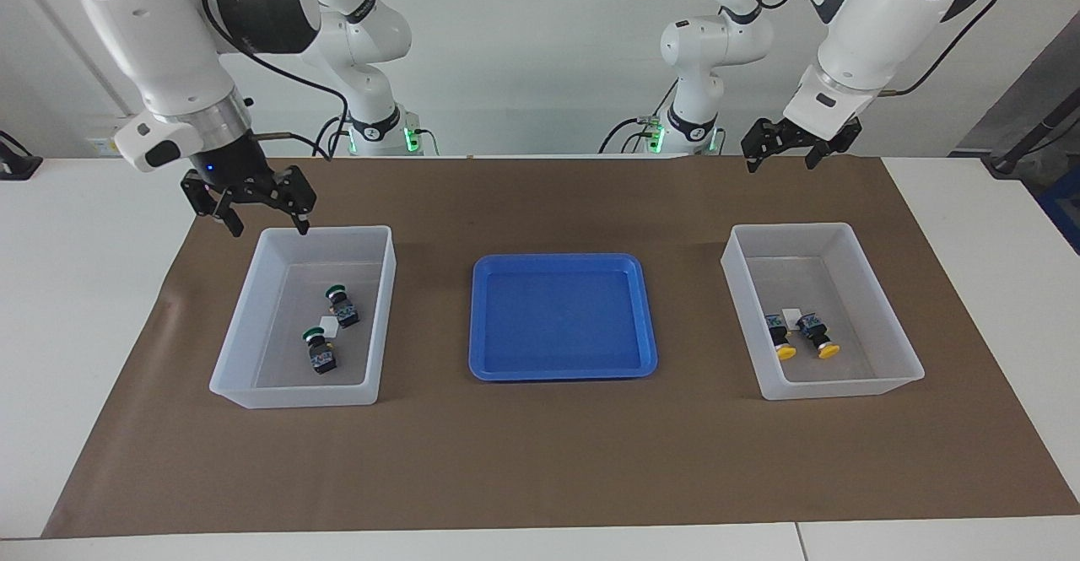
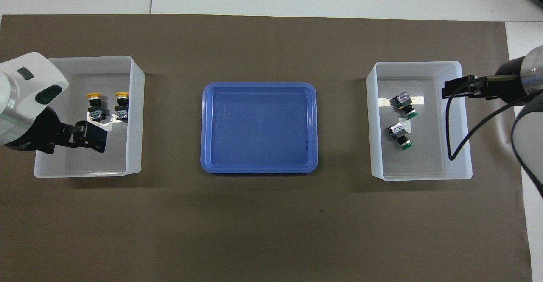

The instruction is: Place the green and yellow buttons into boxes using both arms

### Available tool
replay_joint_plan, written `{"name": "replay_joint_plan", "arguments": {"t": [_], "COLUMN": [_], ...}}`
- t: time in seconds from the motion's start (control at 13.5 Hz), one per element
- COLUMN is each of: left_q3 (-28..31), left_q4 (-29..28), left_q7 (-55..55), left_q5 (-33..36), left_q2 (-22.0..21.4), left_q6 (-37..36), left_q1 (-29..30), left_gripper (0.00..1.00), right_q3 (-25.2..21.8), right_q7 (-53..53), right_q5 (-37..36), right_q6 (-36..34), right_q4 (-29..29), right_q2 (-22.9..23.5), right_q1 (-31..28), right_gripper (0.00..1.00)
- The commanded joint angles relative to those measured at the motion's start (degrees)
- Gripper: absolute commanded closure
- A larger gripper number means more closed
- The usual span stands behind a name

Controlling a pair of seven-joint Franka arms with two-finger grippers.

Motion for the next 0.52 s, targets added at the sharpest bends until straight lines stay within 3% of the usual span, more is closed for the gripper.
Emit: {"name": "replay_joint_plan", "arguments": {"t": [0.0, 0.3, 0.44], "left_q3": [0.5, 0.5, 0.1], "left_q4": [-2.9, -1.1, 1.7], "left_q7": [3.1, 2.9, 2.6], "left_q5": [0.1, 0.0, -1.1], "left_q2": [-2.6, -1.3, 1.7], "left_q6": [3.7, 5.2, 4.5], "left_q1": [2.7, 3.3, 3.0], "left_gripper": [0.0, 0.0, 0.0], "right_q3": [0.1, 0.2, 0.5], "right_q7": [1.6, 3.9, 3.8], "right_q5": [-2.3, -1.6, -1.6], "right_q6": [-7.8, -10.8, -10.5], "right_q4": [4.1, 3.2, 3.0], "right_q2": [0.0, -2.7, -2.7], "right_q1": [-0.8, -1.1, -0.6], "right_gripper": [0.0, 0.0, 0.0]}}
